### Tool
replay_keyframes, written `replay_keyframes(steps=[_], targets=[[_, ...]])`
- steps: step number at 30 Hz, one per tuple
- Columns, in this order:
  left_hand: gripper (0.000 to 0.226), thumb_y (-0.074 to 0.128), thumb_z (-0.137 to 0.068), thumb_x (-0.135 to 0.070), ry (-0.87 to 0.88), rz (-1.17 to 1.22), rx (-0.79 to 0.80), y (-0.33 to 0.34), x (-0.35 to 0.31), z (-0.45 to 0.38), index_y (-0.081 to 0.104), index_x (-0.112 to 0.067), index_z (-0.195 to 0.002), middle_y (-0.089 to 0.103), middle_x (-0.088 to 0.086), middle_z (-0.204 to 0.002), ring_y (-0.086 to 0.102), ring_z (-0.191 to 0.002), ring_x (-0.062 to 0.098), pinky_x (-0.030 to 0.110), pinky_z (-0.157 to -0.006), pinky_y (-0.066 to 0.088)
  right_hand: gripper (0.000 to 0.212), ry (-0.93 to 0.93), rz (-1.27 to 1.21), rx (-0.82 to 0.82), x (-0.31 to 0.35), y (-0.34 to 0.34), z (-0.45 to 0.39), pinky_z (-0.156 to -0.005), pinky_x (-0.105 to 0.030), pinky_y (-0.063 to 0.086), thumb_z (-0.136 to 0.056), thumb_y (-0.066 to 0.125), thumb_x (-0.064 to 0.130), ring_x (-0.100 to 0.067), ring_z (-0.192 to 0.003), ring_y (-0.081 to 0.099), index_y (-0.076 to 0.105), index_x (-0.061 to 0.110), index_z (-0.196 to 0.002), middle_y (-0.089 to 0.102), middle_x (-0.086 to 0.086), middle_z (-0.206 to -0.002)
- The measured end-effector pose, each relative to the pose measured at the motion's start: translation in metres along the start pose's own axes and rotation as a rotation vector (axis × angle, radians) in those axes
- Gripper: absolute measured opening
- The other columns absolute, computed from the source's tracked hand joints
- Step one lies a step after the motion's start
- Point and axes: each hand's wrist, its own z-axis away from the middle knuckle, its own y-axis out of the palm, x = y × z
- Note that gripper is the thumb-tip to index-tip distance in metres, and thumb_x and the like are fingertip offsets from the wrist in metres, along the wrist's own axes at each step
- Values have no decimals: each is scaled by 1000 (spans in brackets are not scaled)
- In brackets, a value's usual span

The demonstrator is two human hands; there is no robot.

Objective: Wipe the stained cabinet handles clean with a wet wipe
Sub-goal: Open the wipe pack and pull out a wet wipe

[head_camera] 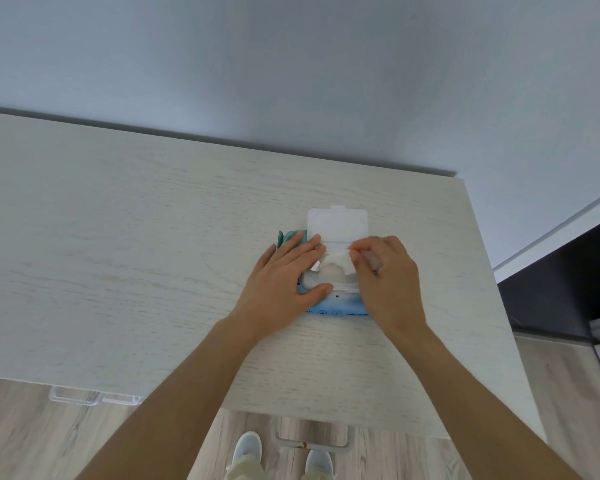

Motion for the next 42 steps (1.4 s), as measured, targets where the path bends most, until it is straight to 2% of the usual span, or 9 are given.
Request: replay_keyframes(steps=[6, 10, 13, 21, 26, 32, 34, 36, 42], targets=[[63, 54, -89, -49, 24, 26, -27, -1, -1, 1, 35, -28, -145, 21, -20, -152, -1, -138, -9, 28, -119, 7, 24, -123, 84, 107, 8, 17, 4, -68, -22, 47, -89, 62, 28, -11, -82, 55, 68, 19, -111, 57, 2, -100], [66, 55, -89, -50, 15, 13, -13, 0, 0, 1, 31, -29, -146, 12, -27, -147, -4, -137, -11, 24, -117, 3, 13, -52, -56, 0, 5, 13, -1, -72, -3, 40, -89, 62, 7, -11, -78, 56, 72, 6, -97, 65, -6, -90], [66, 55, -89, -51, 11, 18, -12, 0, 2, 1, 29, -31, -146, 10, -29, -145, -7, -134, -15, 21, -115, 0, 11, 63, -112, -81, 3, 8, -1, -73, -3, 39, -91, 58, 7, -12, -84, 56, 69, 8, -94, 62, -2, -90], [66, 57, -89, -49, 19, 14, -29, 1, 1, 1, 32, -28, -146, 12, -26, -145, -1, -138, -9, 25, -117, 5, 15, -70, 17, 92, 2, 13, 8, -69, -5, 36, -85, 68, 11, -15, -79, 52, 71, 2, -96, 51, -5, -92], [67, 55, -88, -52, 7, 3, -13, 1, 2, 1, 30, -30, -147, 11, -28, -146, -6, -134, -15, 22, -115, 1, 12, 162, -141, -139, -3, 3, 4, -69, 0, 39, -90, 62, 18, 4, -71, 51, 68, 8, -94, 52, 4, -91], [67, 57, -88, -50, 23, -2, -25, 2, 2, 0, 31, -29, -146, 11, -28, -144, -10, -131, -18, 6, -105, -10, 28, -26, 19, 56, -5, 0, 10, -76, -7, 41, -96, 44, 5, -5, -90, 47, 58, 14, -118, 48, 8, -105], [67, 57, -88, -50, 22, 9, -31, 2, 1, 0, 33, -27, -146, 13, -27, -145, -7, -133, -16, 8, -107, -7, 25, -34, 28, 101, -3, 3, 10, -79, -17, 46, -94, 51, 12, -5, -89, 46, 62, 13, -117, 44, 6, -103], [67, 57, -88, -50, 19, 13, -33, 2, 1, 0, 33, -27, -146, 15, -24, -148, -4, -136, -13, 13, -110, -3, 23, -33, 37, 111, -3, 6, 10, -75, -13, 40, -90, 62, 22, -7, -86, 46, 67, 12, -109, 45, 2, -99], [67, 55, -89, -50, 8, 4, -13, 1, 0, 1, 30, -27, -147, 18, -19, -153, -3, -137, -10, 19, -113, 0, 7, 246, -227, -205, -8, -13, 3, -68, 3, 37, -87, 65, 26, -1, -72, 54, 70, 20, -89, 52, 10, -82]])
